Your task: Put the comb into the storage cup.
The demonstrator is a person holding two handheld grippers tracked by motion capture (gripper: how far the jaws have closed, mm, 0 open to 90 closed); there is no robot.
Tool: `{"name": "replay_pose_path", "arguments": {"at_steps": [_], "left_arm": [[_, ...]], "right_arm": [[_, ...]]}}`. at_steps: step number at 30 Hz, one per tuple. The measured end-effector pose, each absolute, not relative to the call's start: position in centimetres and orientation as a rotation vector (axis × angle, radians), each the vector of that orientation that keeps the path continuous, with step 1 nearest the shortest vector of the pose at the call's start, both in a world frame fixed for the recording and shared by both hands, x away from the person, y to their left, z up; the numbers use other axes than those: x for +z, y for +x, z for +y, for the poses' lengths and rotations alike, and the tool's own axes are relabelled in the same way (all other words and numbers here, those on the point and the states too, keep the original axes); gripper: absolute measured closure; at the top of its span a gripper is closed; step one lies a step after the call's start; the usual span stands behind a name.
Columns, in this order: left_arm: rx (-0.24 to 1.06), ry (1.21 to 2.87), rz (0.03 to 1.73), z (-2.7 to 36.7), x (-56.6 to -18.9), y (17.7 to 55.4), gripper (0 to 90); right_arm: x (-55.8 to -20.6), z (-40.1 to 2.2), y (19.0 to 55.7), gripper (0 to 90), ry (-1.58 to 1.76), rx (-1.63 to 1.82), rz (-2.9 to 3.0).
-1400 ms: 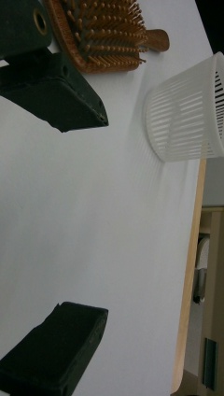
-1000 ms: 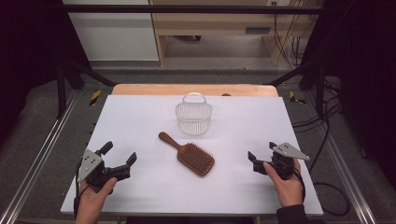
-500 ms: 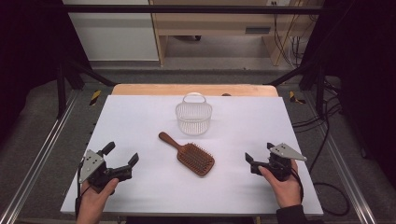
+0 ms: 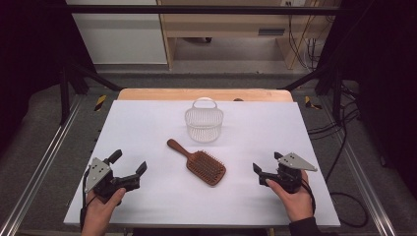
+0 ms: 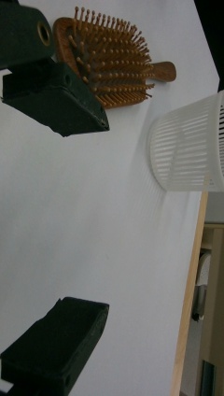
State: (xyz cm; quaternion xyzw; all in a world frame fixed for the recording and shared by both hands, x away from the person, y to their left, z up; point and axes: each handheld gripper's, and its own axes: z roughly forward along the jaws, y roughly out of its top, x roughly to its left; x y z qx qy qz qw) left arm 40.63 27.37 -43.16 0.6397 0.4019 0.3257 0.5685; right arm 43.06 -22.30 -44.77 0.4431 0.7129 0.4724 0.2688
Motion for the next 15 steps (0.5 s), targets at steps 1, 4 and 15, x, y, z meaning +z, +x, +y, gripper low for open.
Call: {"name": "replay_pose_path", "arguments": {"at_steps": [1, 4, 15], "left_arm": [[0.755, 1.502, 0.942, 27.3, -43.1, 40.7, 3.6], [0.75, 1.512, 0.956, 26.8, -43.0, 40.9, 8.1], [0.627, 1.758, 0.906, 22.1, -42.7, 45.6, 57.1]], "right_arm": [[-44.8, -22.2, 43.0, 12.2, 1.194, 1.275, 1.926], [-44.9, -21.9, 43.0, 13.3, 1.18, 1.27, 1.939], [-45.0, -21.7, 43.2, 13.3, 1.186, 1.265, 1.957]]}}
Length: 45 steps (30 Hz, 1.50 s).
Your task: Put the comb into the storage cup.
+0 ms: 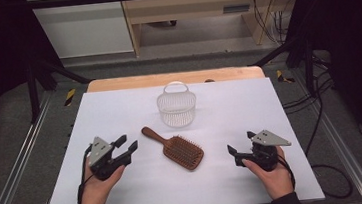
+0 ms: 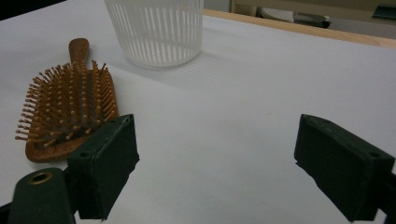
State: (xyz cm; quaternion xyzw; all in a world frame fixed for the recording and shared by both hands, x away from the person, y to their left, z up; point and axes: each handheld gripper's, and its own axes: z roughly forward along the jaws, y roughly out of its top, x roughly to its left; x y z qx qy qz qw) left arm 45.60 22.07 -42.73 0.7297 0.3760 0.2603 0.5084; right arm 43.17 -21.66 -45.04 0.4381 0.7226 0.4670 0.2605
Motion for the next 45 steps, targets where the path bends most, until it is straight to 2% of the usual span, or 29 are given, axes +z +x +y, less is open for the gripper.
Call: {"name": "replay_pose_path", "arguments": {"at_steps": [4, 10, 24, 36, 45], "left_arm": [[0.522, 1.809, 0.901, 20.4, -43.2, 48.1, 70.9], [0.462, 1.9, 0.888, 18.3, -44.0, 51.0, 90.0], [0.452, 2.081, 0.882, 15.3, -45.9, 54.8, 90.0], [0.44, 2.195, 0.88, 14.4, -47.2, 55.4, 90.0], [0.431, 2.23, 0.873, 14.7, -46.9, 54.0, 90.0]], "right_arm": [[-45.0, -21.7, 43.2, 13.2, 1.189, 1.269, 1.956], [-45.0, -21.8, 43.2, 13.3, 1.184, 1.271, 1.957], [-45.0, -22.0, 43.2, 13.1, 1.18, 1.28, 1.956], [-45.0, -22.0, 43.2, 13.1, 1.181, 1.283, 1.959], [-45.0, -22.0, 43.2, 13.1, 1.182, 1.284, 1.961]]}}
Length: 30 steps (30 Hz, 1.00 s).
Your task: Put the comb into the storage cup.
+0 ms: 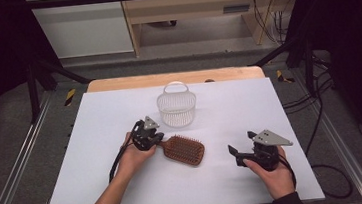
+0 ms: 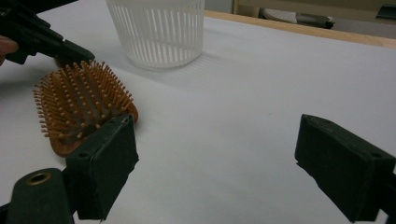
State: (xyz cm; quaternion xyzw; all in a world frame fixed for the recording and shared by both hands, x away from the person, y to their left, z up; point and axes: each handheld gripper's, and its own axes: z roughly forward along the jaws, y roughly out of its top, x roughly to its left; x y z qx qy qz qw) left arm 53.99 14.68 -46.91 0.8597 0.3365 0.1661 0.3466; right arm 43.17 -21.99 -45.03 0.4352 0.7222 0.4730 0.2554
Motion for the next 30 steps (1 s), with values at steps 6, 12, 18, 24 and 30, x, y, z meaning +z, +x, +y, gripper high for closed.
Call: {"name": "replay_pose_path", "arguments": {"at_steps": [6, 12, 18, 24, 30], "left_arm": [[0.434, 2.256, 0.86, 15.0, -46.4, 52.8, 90.0], [0.432, 2.261, 0.877, 15.4, -46.6, 52.6, 90.0], [0.403, 2.279, 0.872, 15.7, -46.6, 51.0, 90.0], [0.38, 2.283, 0.877, 15.8, -47.0, 49.9, 90.0], [0.348, 2.271, 0.876, 15.8, -47.2, 49.1, 90.0]], "right_arm": [[-45.1, -21.9, 43.2, 13.5, 1.177, 1.286, 1.967], [-45.0, -21.9, 43.1, 13.5, 1.176, 1.283, 1.972], [-44.9, -22.1, 43.1, 13.5, 1.178, 1.293, 1.965], [-44.9, -22.0, 43.1, 13.5, 1.175, 1.291, 1.966], [-44.9, -22.1, 43.1, 13.5, 1.175, 1.292, 1.967]]}}
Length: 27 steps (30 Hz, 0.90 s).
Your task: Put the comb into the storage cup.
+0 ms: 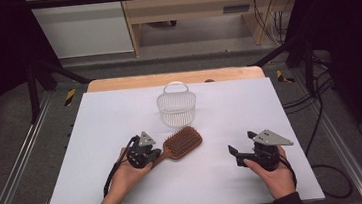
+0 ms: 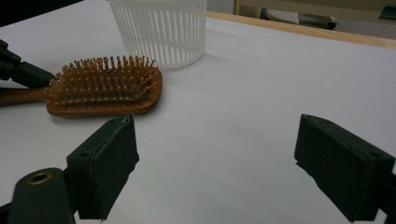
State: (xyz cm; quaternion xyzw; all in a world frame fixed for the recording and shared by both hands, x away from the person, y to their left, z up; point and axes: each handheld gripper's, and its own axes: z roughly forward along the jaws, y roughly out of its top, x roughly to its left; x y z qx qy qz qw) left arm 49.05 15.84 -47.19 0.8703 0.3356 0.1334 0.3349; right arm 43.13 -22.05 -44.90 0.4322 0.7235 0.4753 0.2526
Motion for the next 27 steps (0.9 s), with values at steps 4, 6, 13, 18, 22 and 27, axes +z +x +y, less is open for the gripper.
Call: {"name": "replay_pose_path", "arguments": {"at_steps": [4, 6, 13, 18, 22, 27], "left_arm": [[0.338, 2.275, 0.868, 15.81, -47.17, 48.72, 90.0], [0.336, 2.274, 0.869, 15.78, -47.17, 48.66, 90.0], [0.324, 2.273, 0.867, 15.65, -47.17, 48.33, 90.0], [0.323, 2.275, 0.868, 15.66, -47.13, 48.3, 90.0], [0.325, 2.271, 0.867, 15.72, -47.12, 48.27, 90.0], [0.338, 2.245, 0.878, 15.92, -46.92, 48.26, 90.0]], "right_arm": [[-44.88, -22.04, 43.12, 13.5, 1.173, 1.293, 1.968], [-44.87, -22.03, 43.12, 13.4, 1.175, 1.294, 1.968], [-44.88, -22.04, 43.13, 13.4, 1.174, 1.296, 1.97], [-44.89, -22.02, 43.13, 13.3, 1.175, 1.295, 1.97], [-44.87, -22.01, 43.11, 13.3, 1.172, 1.295, 1.971], [-44.98, -22.04, 43.14, 13.2, 1.175, 1.291, 1.972]]}}
